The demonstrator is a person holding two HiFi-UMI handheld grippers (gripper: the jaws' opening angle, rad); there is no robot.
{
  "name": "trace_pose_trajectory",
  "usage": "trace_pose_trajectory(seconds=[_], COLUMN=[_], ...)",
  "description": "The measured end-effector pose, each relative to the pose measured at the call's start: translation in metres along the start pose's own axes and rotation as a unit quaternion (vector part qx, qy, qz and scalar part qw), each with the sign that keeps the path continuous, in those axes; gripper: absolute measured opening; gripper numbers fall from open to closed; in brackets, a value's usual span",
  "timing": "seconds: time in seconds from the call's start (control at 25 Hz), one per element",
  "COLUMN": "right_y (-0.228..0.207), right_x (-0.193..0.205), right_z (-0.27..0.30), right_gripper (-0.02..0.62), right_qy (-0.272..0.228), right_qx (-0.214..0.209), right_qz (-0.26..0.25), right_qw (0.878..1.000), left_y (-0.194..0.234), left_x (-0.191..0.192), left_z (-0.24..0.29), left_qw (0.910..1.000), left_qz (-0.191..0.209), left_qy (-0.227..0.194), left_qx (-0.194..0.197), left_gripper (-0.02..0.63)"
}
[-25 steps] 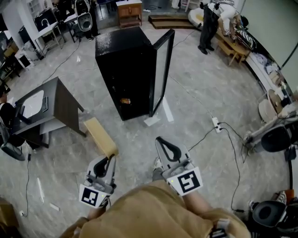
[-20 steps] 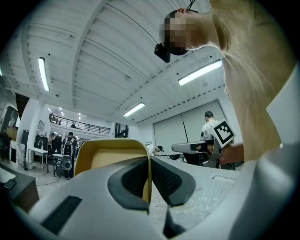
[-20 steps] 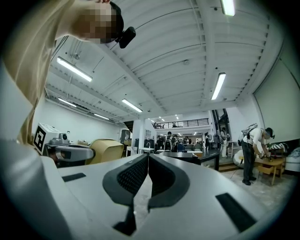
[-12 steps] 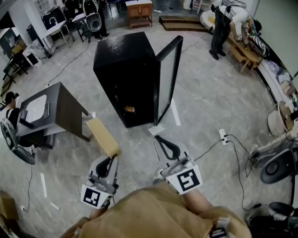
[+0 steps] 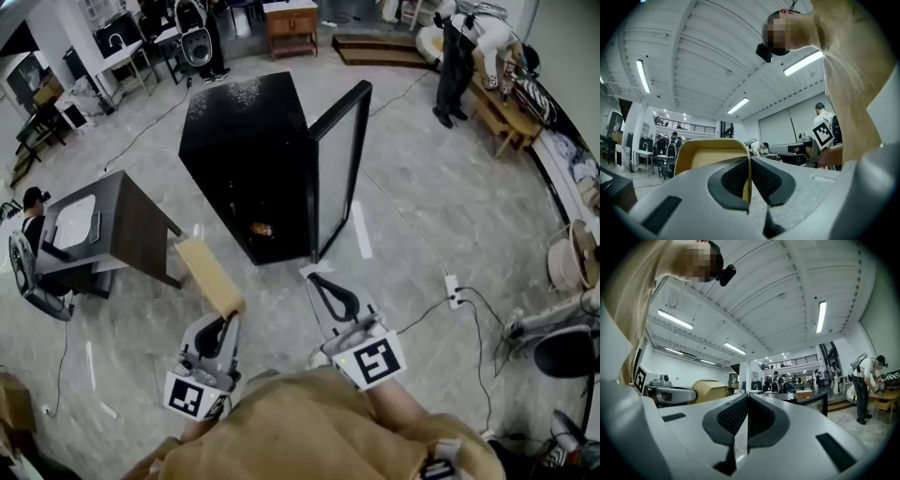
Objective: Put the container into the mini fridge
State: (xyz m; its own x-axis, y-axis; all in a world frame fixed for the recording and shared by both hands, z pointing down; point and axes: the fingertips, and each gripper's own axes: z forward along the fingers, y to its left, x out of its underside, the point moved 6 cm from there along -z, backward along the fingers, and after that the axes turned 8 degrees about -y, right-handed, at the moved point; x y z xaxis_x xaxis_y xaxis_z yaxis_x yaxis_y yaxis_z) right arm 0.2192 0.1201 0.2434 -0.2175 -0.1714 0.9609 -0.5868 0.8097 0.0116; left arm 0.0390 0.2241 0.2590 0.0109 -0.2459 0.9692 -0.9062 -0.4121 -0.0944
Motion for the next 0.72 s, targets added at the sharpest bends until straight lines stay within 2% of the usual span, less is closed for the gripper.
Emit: trace_pose_trajectory(seconds=[0.4,0.72], right_y=[-0.03,-0.057], right_x=[0.017,0.033], right_z=[0.027,0.062], right_gripper=[0.002,0.002], right_qy=[0.008,0.029], right_qx=[-0.014,0.001], right_qz=[0.015,0.003], right_qw=[1.0,1.0], left_y=[0.02,0.06], left_x=[0.017,0.037], left_z=[0.031,0.066], left_qw=[0.9996,0.9998], left_qz=[-0.004,-0.009], left_qy=[0.018,0.015], left_qx=[-0.021,-0.009], left_gripper=[0.015,0.015])
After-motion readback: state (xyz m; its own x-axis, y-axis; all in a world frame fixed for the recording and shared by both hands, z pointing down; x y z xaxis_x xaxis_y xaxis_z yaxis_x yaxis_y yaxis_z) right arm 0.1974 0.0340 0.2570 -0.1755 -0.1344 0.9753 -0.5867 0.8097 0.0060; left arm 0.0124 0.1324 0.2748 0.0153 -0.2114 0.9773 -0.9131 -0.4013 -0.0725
